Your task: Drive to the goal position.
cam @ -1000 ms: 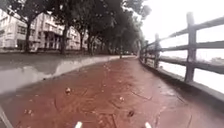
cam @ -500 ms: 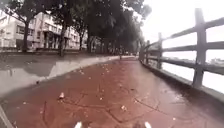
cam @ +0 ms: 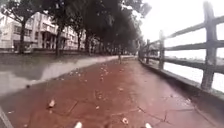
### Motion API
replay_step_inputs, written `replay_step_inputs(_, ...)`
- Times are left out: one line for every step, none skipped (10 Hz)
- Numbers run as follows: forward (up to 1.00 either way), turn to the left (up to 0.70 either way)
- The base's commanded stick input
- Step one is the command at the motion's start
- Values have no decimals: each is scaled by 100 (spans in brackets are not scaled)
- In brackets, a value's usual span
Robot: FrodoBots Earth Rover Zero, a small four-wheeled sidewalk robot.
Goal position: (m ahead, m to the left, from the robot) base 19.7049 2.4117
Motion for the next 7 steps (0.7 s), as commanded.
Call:
replay_step_inputs(50,0)
replay_step_inputs(50,0)
replay_step_inputs(50,0)
replay_step_inputs(50,0)
replay_step_inputs(50,0)
replay_step_inputs(50,0)
replay_step_inputs(50,0)
